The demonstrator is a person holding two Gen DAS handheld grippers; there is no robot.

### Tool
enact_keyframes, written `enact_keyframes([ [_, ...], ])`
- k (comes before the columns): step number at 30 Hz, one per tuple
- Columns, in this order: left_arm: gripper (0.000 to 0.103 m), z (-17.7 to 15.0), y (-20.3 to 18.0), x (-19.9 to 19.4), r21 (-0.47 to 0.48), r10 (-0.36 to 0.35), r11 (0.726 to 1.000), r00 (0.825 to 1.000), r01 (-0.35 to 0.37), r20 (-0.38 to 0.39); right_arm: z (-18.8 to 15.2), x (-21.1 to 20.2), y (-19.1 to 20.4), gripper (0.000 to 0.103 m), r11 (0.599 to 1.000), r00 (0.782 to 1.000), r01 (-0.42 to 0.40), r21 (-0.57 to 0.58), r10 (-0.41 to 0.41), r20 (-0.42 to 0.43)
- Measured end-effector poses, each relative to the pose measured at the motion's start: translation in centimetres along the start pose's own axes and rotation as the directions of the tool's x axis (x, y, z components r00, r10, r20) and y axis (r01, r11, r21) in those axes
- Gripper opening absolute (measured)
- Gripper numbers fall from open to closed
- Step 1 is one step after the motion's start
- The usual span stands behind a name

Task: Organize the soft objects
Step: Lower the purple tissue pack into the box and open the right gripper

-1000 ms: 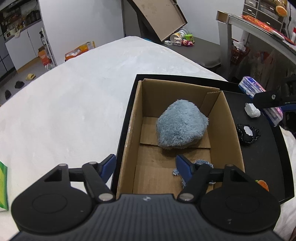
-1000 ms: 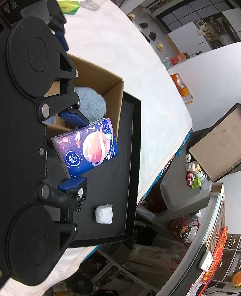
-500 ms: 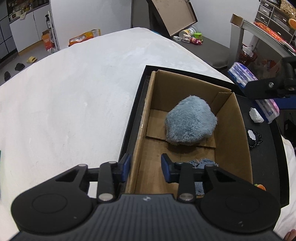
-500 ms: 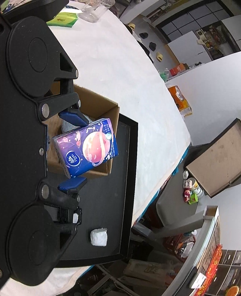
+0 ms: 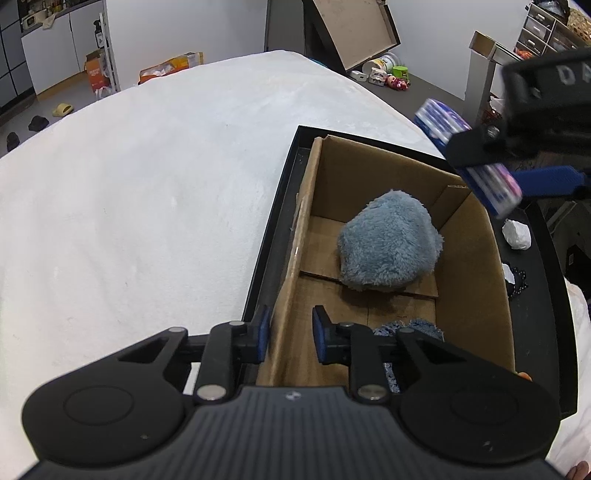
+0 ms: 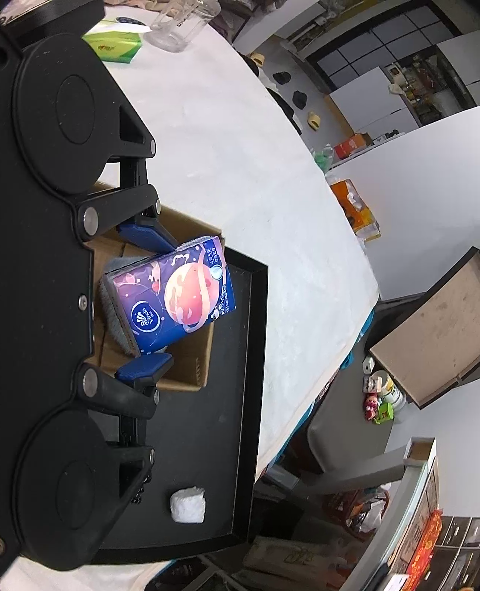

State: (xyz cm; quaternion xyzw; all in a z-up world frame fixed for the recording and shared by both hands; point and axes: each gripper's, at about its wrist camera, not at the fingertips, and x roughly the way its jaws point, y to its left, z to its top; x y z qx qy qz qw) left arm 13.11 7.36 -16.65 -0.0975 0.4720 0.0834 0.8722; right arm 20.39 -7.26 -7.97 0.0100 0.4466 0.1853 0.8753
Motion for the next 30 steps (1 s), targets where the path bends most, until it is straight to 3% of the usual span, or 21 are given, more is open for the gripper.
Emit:
enact_keyframes([
  [11, 0.014, 0.0, 0.7, 0.5, -0.02, -0.01, 1.0, 1.0, 0.01, -0.012, 0.5, 2.5, 1.5, 0.06, 1.0, 1.0, -0.005, 0.014, 0.005, -0.021],
  [19, 0.014, -0.1, 0.6, 0.4, -0.019, -0.004, 1.0, 1.0, 0.004, -0.014, 1.2, 2.1, 0.8, 0.069, 0.996, 0.999, -0.039, 0.074, 0.038, 0.018],
  [30, 0.017, -0.1, -0.2, -0.1, 0.007, 0.036, 0.999, 0.999, -0.036, -0.005, 0.4, 0.7, -0.9, 0.07, 0.995, 1.0, -0.028, 0.099, 0.027, 0.016],
])
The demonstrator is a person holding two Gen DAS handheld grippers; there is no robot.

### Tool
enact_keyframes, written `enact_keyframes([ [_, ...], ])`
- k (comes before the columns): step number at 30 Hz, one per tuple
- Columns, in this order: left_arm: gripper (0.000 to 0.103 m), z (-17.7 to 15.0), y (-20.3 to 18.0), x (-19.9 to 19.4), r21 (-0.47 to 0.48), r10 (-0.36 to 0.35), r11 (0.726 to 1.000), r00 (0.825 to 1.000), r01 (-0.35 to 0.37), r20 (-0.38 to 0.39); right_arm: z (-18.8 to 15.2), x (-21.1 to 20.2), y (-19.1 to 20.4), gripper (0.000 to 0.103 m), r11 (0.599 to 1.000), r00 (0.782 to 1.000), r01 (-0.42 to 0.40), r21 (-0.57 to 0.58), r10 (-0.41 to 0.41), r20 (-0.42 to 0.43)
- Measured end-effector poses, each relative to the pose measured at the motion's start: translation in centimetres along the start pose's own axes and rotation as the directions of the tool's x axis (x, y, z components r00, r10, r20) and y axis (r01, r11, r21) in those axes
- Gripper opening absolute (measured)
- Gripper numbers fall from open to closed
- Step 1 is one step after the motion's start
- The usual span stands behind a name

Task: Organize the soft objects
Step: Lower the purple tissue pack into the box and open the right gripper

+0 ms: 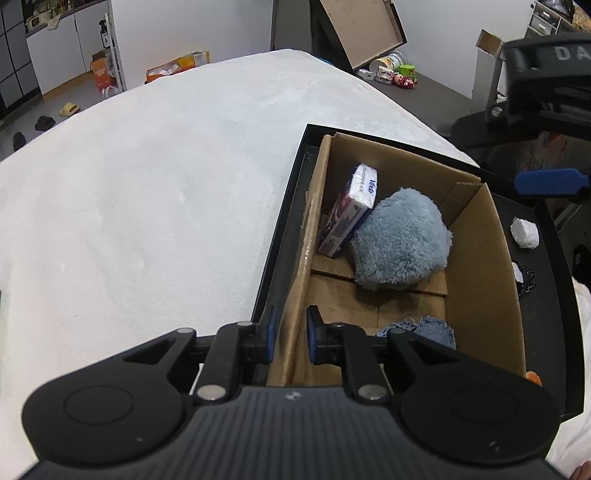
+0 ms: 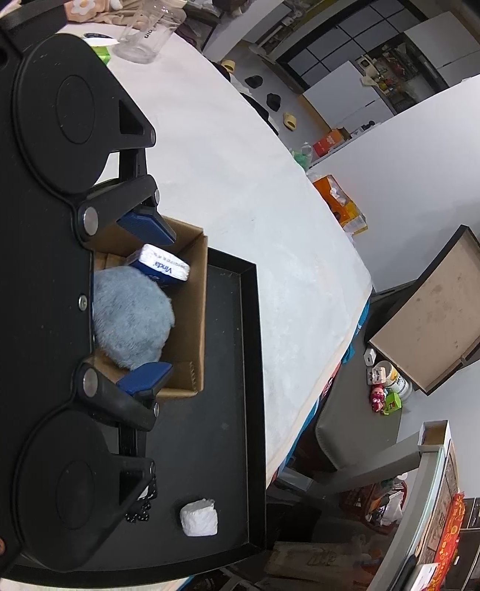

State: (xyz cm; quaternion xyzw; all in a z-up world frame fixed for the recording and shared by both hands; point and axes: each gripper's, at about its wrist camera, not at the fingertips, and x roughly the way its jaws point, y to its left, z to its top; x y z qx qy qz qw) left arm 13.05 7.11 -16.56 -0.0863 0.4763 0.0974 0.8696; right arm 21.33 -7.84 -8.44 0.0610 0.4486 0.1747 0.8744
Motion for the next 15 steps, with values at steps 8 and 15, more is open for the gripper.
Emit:
enact_keyframes([
  [8, 0.02, 0.1, -0.7, 0.1, 0.029, 0.04, 0.999, 0.999, -0.04, -0.016, -0.4, -0.7, -1.3, 0.073, 1.0, 1.0, 0.021, -0.004, -0.021, -0.001],
  [15, 0.041, 0.2, -1.9, 0.0, 0.07, 0.087, 0.994, 0.996, -0.087, -0.007, -1.0, -0.8, -3.1, 0.076, 0.998, 0.998, 0.06, -0.008, -0.06, -0.017],
])
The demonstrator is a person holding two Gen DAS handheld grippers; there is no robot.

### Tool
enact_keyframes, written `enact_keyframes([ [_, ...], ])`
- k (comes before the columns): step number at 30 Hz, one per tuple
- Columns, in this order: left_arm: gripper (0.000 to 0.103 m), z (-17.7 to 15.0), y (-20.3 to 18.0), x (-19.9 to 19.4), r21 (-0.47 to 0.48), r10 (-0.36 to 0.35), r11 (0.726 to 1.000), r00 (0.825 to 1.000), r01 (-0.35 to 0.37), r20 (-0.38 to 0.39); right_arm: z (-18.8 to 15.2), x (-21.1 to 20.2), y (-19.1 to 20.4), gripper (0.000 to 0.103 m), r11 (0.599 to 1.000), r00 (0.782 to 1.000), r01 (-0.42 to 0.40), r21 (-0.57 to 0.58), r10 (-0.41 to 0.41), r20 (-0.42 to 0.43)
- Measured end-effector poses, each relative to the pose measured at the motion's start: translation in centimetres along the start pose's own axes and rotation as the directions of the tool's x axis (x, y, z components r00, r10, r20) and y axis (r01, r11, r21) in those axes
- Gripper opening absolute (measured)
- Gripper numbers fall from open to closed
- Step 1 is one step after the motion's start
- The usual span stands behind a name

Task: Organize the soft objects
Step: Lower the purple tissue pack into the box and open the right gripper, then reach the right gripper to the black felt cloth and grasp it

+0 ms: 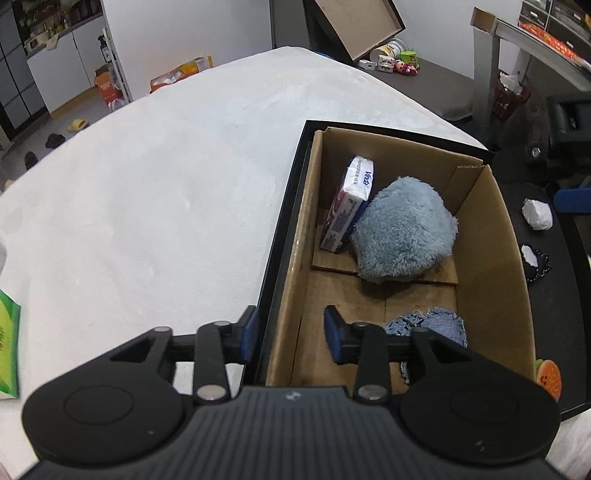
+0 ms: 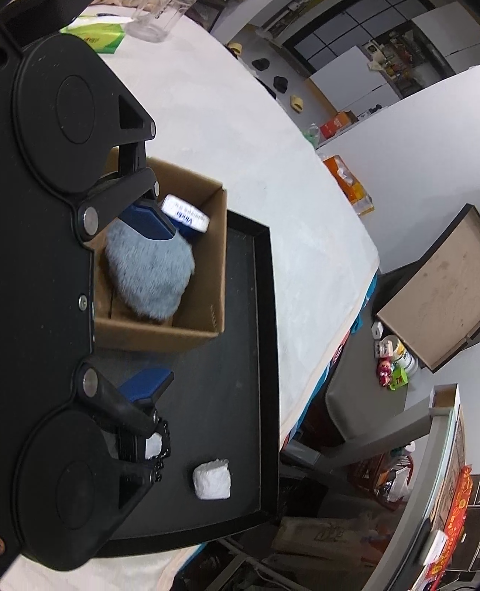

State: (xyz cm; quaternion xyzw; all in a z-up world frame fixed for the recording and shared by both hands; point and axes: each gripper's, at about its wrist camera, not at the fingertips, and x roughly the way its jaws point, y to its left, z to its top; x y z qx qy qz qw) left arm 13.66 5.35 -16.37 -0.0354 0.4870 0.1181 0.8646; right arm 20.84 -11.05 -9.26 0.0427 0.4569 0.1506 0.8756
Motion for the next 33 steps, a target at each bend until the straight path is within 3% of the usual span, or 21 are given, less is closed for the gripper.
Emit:
enact_keyframes([
  [15, 0.068, 0.2, -2.1, -0.4, 0.08, 0.046, 0.996, 0.999, -0.047, 0.017, -0.2, 0.5, -4.3, 0.077, 0.997, 0.998, 0.061, 0.039, -0.06, -0.019],
  [33, 0.082, 0.0, -6.6, 0.9, 0.284, 0.172, 0.946, 0.985, -0.159, -0.022, -0.5, 3.1, -10.3, 0.077, 0.981, 0.984, 0.163, 0.108, -0.153, -0.094],
])
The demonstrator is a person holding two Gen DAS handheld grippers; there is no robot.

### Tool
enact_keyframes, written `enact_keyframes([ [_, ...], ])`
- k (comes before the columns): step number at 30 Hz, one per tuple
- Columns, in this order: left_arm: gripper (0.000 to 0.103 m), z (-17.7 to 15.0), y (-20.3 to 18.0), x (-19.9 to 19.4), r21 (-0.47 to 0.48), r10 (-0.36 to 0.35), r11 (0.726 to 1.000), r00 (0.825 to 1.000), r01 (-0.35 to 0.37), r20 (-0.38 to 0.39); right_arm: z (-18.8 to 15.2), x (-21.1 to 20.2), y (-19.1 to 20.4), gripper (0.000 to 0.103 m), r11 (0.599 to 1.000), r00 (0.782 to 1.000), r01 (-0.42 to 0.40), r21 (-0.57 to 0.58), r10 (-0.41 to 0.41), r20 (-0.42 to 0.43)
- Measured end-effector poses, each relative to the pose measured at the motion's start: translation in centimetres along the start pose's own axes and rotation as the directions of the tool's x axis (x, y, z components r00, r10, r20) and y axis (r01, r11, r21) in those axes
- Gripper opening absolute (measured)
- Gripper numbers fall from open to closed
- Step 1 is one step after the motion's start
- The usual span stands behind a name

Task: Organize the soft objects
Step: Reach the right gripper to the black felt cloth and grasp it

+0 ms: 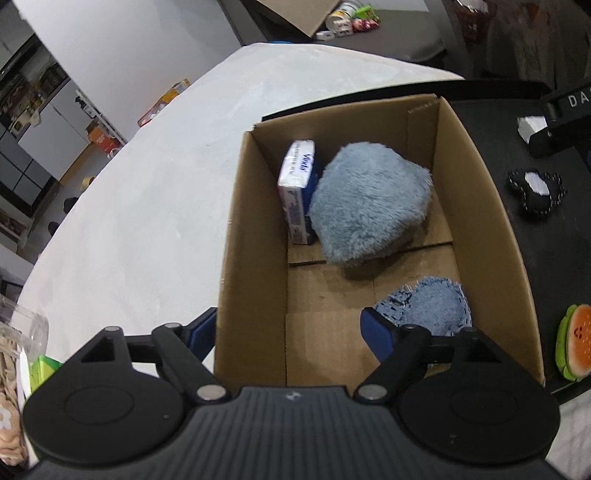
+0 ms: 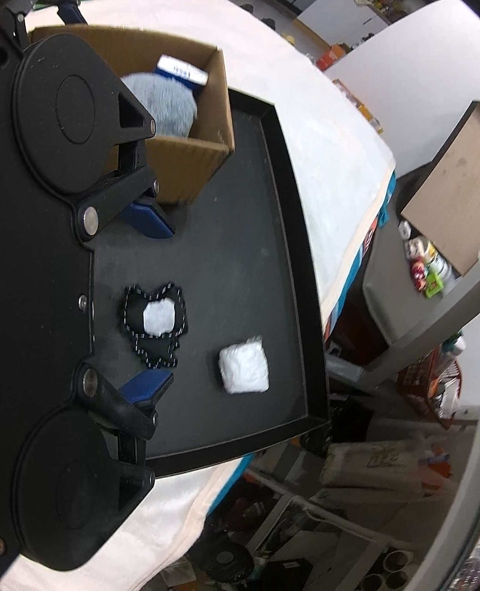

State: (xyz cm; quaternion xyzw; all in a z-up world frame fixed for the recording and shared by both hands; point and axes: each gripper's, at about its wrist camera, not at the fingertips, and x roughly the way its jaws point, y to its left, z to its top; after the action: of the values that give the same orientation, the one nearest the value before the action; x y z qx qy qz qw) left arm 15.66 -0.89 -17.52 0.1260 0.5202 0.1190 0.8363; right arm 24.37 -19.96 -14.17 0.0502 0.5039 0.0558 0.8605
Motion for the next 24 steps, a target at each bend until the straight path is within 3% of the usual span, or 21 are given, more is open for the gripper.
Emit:
enact_keyframes([
  [7, 0.086, 0.1, -0.7, 0.3, 0.018, 0.015, 1.0, 1.0, -0.015, -0.026, 0.2, 1.6, -1.5, 0.089, 1.0, 0.999, 0.02, 0.019, -0.019, -0.033],
  [24, 0.089, 0.3, -1.5, 0.2, 0.046, 0.047, 0.998, 0.998, -0.046, -0.031, -0.3, 5.0, -3.4, 0.088, 0.997, 0.993, 0.055, 0.057, -0.049, -0.109],
])
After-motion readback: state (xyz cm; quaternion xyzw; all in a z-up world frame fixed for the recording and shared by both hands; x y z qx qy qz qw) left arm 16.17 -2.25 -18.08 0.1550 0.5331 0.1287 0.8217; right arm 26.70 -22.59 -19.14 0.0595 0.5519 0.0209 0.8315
